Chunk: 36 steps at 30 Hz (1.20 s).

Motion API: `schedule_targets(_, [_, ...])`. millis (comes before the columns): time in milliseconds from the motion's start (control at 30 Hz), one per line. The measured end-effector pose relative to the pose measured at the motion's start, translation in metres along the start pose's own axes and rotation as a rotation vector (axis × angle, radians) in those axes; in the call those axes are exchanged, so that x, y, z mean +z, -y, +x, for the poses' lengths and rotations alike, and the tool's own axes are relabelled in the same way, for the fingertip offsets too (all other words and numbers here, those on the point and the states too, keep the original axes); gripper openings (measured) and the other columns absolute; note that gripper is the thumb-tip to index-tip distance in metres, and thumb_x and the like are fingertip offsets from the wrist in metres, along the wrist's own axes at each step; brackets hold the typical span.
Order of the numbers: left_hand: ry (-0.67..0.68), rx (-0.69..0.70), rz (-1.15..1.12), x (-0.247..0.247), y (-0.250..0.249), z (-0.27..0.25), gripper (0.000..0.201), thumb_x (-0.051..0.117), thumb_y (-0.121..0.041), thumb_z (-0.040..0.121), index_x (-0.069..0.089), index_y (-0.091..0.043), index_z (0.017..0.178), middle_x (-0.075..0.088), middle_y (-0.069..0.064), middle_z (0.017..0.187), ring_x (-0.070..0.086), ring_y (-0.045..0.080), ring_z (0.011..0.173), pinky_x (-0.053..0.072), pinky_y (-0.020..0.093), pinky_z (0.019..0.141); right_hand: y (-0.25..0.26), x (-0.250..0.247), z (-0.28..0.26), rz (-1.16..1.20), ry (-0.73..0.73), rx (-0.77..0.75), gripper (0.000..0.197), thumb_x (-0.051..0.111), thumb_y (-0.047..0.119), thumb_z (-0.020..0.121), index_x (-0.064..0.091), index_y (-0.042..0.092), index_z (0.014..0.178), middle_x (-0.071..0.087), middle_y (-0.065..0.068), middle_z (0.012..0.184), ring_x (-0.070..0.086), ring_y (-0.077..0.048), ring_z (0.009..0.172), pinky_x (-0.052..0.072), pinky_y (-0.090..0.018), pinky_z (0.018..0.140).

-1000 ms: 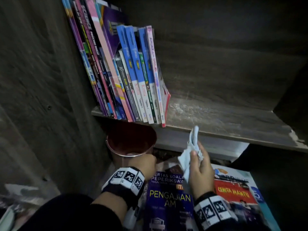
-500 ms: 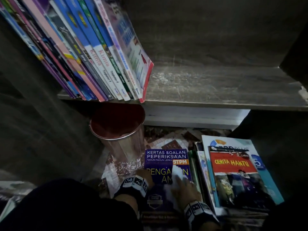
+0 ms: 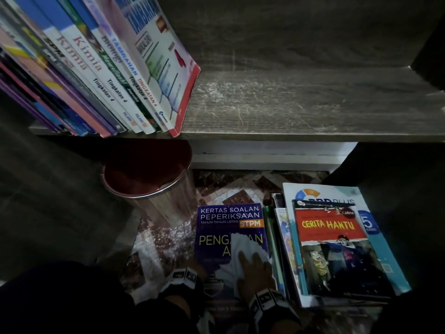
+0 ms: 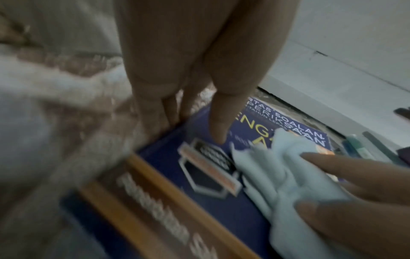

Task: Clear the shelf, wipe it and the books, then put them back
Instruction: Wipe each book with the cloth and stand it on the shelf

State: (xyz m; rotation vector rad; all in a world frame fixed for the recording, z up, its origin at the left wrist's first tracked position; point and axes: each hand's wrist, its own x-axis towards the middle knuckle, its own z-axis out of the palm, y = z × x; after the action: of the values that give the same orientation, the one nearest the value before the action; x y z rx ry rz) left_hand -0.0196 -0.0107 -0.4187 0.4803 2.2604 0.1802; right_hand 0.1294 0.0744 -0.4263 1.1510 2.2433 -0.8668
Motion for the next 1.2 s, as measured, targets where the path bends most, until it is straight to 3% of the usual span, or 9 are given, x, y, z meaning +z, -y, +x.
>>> schedule_targets(367, [0.018,0.241,-0.239,-0.019,-0.025,-0.039,0.048,0.064,-0.036,0.089,0.057,-0.014,0.131,0.060,0.010,0.130,0.059,0.027,0.115,0.044,0.026,0.095,-0.004,0.009,-0.011,0.270,-0.030,-0.063,0.055,0.035,0.038,0.101,0.009,0.043,0.149,0.003,-0.006,0.161,0.006,-0.028,0.148,0.010,-0.034,0.118])
schedule_targets(400, [-0.048,0.278,-0.225,-0.021,-0.033,-0.047,0.046,0.061,-0.032,0.092,0.053,-0.015,0.134,0.056,0.010,0.134,0.055,0.027,0.120,0.041,0.023,0.095,-0.001,0.006,-0.015,0.313,-0.053,-0.087,0.087,0.034,0.039,0.100,-0.041,0.008,0.134,0.004,-0.008,0.161,0.010,-0.025,0.148,0.012,-0.029,0.116])
schedule_targets(433, [-0.105,0.311,-0.215,-0.029,-0.041,-0.057,0.043,0.058,-0.027,0.093,0.052,-0.015,0.134,0.055,0.013,0.134,0.053,0.027,0.122,0.040,0.023,0.090,0.008,0.003,-0.017,0.386,-0.077,-0.060,0.092,0.034,0.037,0.100,-0.035,0.071,0.050,0.006,-0.009,0.160,0.013,-0.023,0.147,0.014,-0.024,0.114])
schedule_targets(467, [-0.134,0.356,-0.216,-0.034,-0.047,-0.065,0.038,0.055,-0.022,0.094,0.053,-0.014,0.131,0.057,0.014,0.131,0.055,0.027,0.119,0.039,0.023,0.082,0.015,-0.005,-0.026,0.451,-0.054,-0.102,0.047,0.035,0.031,0.102,0.017,0.049,0.141,0.009,-0.010,0.160,0.017,-0.021,0.146,0.018,-0.021,0.112])
schedule_targets(500, [-0.128,0.391,-0.216,-0.042,-0.054,-0.077,0.033,0.053,-0.018,0.095,0.055,-0.014,0.128,0.060,0.015,0.126,0.057,0.027,0.114,0.037,0.024,0.075,0.021,-0.009,-0.029,0.511,-0.104,-0.073,0.073,0.035,0.026,0.103,-0.024,0.005,0.142,0.012,-0.010,0.159,0.022,-0.022,0.145,0.022,-0.019,0.109])
schedule_targets(533, [-0.138,0.433,-0.215,-0.047,-0.058,-0.087,0.032,0.051,-0.016,0.095,0.055,-0.017,0.127,0.062,0.014,0.122,0.058,0.026,0.109,0.037,0.024,0.072,0.025,-0.018,-0.034,0.520,-0.107,-0.072,0.056,0.033,0.023,0.104,0.005,0.019,0.152,0.018,-0.011,0.158,0.027,-0.023,0.143,0.027,-0.019,0.104])
schedule_targets(767, [-0.150,0.706,-0.395,-0.098,-0.046,-0.173,0.059,0.057,-0.008,0.077,0.050,-0.055,0.113,0.070,-0.008,0.106,0.066,0.017,0.097,0.053,0.038,0.089,0.051,-0.066,-0.063,0.829,-0.424,0.026,0.047,0.034,0.020,0.103,0.029,-0.003,0.144,0.032,-0.024,0.149,0.034,-0.032,0.137,0.027,-0.031,0.110])
schedule_targets(933, [0.064,0.889,-0.546,-0.102,-0.018,-0.234,0.064,0.061,0.005,0.085,0.047,-0.046,0.121,0.070,-0.014,0.109,0.068,0.007,0.099,0.053,0.029,0.091,0.063,-0.137,-0.117,1.181,-0.774,-0.065,0.058,0.035,0.046,0.100,0.036,0.009,0.145,0.040,-0.018,0.147,0.038,-0.033,0.134,0.031,-0.041,0.111])
schedule_targets(1200, [-0.132,1.150,-0.892,-0.122,-0.012,-0.282,0.066,0.073,-0.025,0.070,0.051,-0.029,0.132,0.064,-0.013,0.125,0.059,0.008,0.118,0.046,0.023,0.097,0.089,-0.113,-0.224,0.377,-1.116,-0.695,0.058,0.009,0.071,0.090,0.006,0.052,0.144,0.006,0.028,0.151,-0.001,0.009,0.137,-0.001,-0.007,0.107])
